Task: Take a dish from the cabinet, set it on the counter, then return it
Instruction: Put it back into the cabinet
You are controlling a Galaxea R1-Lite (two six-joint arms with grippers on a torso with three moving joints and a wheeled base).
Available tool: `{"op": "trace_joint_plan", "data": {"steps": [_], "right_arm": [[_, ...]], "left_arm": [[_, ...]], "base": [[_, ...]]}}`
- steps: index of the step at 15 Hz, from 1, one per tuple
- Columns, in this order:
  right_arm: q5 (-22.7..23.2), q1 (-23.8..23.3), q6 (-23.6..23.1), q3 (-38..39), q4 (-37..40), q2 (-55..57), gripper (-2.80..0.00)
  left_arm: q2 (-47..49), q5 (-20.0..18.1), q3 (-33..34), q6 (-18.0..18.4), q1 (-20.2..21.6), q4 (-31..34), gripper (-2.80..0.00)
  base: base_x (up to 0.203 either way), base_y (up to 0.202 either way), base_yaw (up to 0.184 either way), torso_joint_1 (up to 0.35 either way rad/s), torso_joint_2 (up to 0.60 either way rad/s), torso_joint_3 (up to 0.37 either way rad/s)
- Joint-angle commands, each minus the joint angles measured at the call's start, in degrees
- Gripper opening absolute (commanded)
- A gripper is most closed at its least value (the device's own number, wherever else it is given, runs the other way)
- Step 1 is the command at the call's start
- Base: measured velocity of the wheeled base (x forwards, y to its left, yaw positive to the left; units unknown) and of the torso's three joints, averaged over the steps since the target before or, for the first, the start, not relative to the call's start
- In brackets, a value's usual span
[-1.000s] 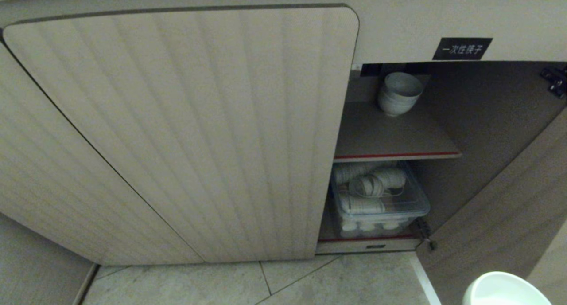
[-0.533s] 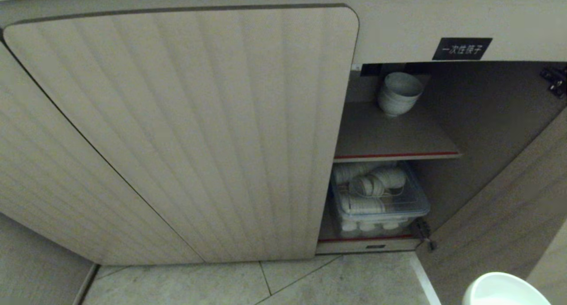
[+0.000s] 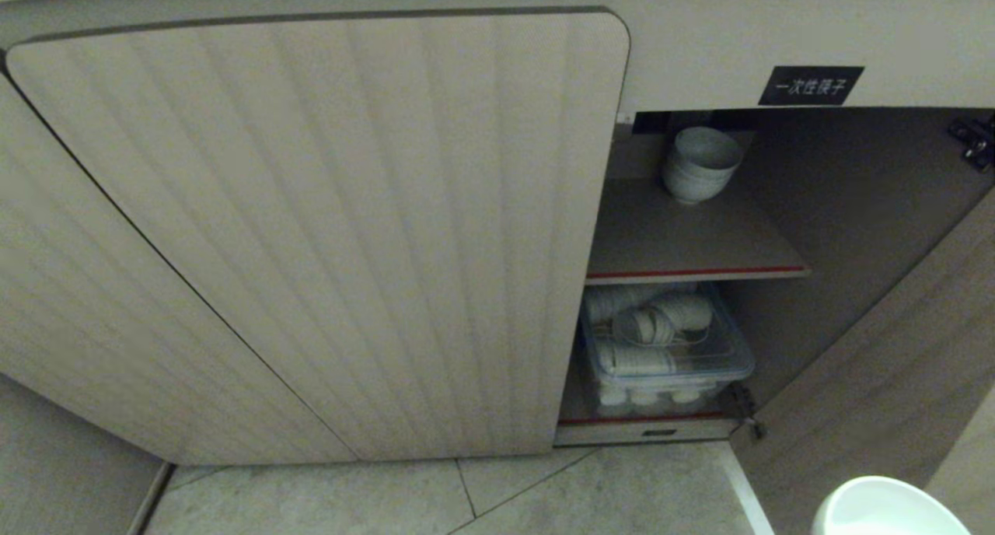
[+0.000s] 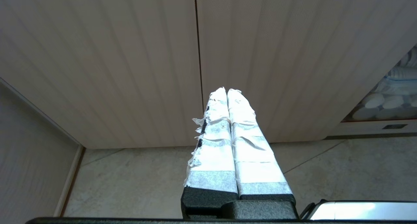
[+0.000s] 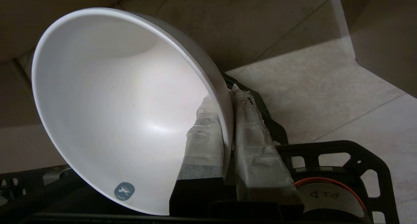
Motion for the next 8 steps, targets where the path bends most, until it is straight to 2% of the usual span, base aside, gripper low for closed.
{"op": "trace_joint_plan", "data": {"steps": [1, 8], "right_arm": [[-0.1, 0.6, 0.2, 0.2, -0.1, -0.1, -2.80], [0.4, 0.5, 0.8, -0.5, -1.3, -0.2, -2.80]], "left_arm": [[0.0, 0.0, 0.0, 0.0, 0.0, 0.0, -2.80], [0.0, 0.0, 0.0, 0.0, 0.0, 0.0, -2.80]], "base": [[0.000, 0.000, 0.000, 0.000, 0.00, 0.000], [0.000, 0.000, 0.000, 0.000, 0.00, 0.000]]}}
